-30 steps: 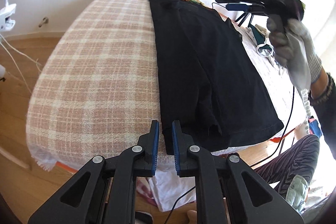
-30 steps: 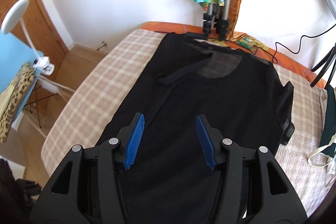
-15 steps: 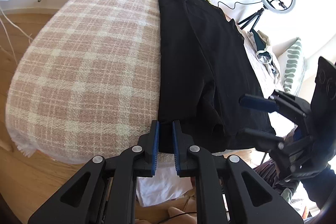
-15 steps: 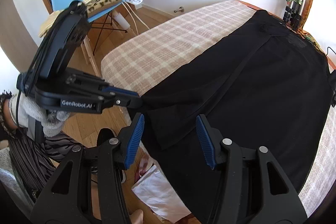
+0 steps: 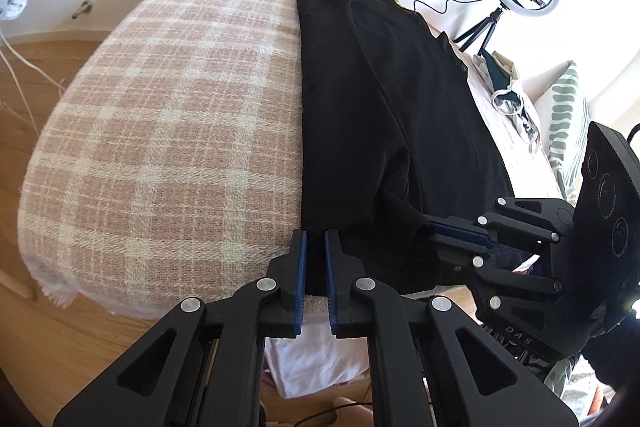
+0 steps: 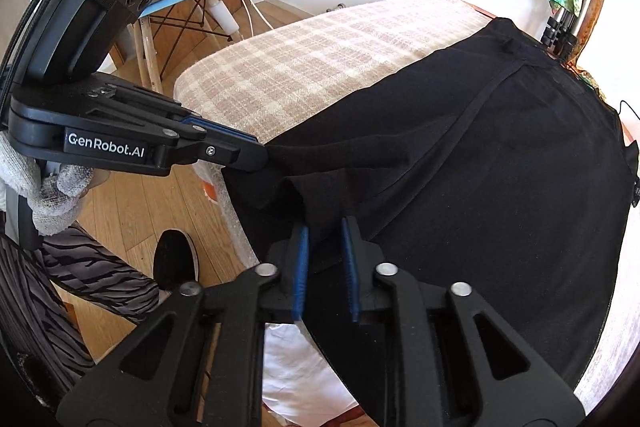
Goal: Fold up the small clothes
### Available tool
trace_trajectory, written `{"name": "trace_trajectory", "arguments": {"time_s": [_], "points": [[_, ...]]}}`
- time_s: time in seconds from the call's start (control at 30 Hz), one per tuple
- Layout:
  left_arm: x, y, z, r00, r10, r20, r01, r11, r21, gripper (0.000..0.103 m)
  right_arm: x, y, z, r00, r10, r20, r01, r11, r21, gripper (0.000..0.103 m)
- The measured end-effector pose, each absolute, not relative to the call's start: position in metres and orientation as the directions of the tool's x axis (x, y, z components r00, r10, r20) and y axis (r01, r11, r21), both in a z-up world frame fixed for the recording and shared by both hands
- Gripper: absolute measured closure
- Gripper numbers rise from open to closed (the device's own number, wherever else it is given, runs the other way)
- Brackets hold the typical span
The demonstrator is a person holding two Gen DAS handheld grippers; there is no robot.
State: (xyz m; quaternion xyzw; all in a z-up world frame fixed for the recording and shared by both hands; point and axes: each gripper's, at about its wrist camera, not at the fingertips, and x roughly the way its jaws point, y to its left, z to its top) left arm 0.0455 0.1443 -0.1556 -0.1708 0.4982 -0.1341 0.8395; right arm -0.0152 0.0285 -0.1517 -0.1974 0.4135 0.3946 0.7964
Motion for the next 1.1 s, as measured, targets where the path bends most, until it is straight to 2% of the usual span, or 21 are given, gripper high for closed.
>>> {"name": "trace_trajectory", "arguments": {"time_s": [0.1, 0.2, 0.33, 0.5, 0.63, 0.67, 0.73, 0.8, 0.83, 1.1], "points": [[0.044, 0.144, -0.154, 0.468, -0.369, -0.803, 0.048, 0.918, -0.394, 0.098, -0.013, 0.02, -0.144, 0.354, 0.484, -0.8, -0.767, 0.639, 0.048, 0.099], [0.043, 0.143, -0.152, 0.47, -0.35, -0.811, 0.06, 0.929, -0.366, 0.098, -0.018, 0.011, -0.136, 0.4, 0.485, -0.778, -0.757, 0.653, 0.018, 0.099], [0.041, 0.14, -0.153, 0.461, -0.359, -0.811, 0.087, 0.928, -0.362, 0.098, -0.024, 0.006, -0.147, 0.39, 0.453, -0.801, -0.761, 0.648, -0.004, 0.099], [0.04, 0.141, -0.148, 0.489, -0.295, -0.821, 0.073, 0.952, -0.299, 0.098, -0.023, -0.003, -0.154, 0.347, 0.448, -0.824, -0.769, 0.639, 0.024, 0.099], [0.039, 0.139, -0.137, 0.532, -0.267, -0.803, 0.081, 0.961, -0.266, 0.098, -0.02, -0.017, -0.141, 0.329, 0.498, -0.802, -0.76, 0.644, 0.089, 0.099], [0.039, 0.137, -0.133, 0.546, -0.264, -0.795, 0.087, 0.962, -0.259, 0.098, -0.018, -0.023, -0.137, 0.333, 0.506, -0.796, -0.75, 0.654, 0.103, 0.097], [0.038, 0.132, -0.125, 0.579, -0.277, -0.767, 0.114, 0.959, -0.261, 0.096, -0.013, -0.035, -0.129, 0.353, 0.514, -0.782, -0.723, 0.68, 0.12, 0.086], [0.037, 0.121, -0.117, 0.61, -0.272, -0.745, 0.146, 0.962, -0.232, 0.096, -0.007, -0.05, -0.121, 0.384, 0.524, -0.761, -0.689, 0.711, 0.142, 0.064], [0.038, 0.114, -0.114, 0.619, -0.274, -0.736, 0.167, 0.962, -0.218, 0.096, -0.004, -0.059, -0.117, 0.399, 0.526, -0.751, -0.67, 0.726, 0.152, 0.06], [0.039, 0.044, -0.104, 0.616, -0.366, -0.697, 0.322, 0.925, -0.202, 0.095, 0.04, -0.138, -0.089, 0.491, 0.508, -0.708, -0.514, 0.825, 0.236, 0.058]]}}
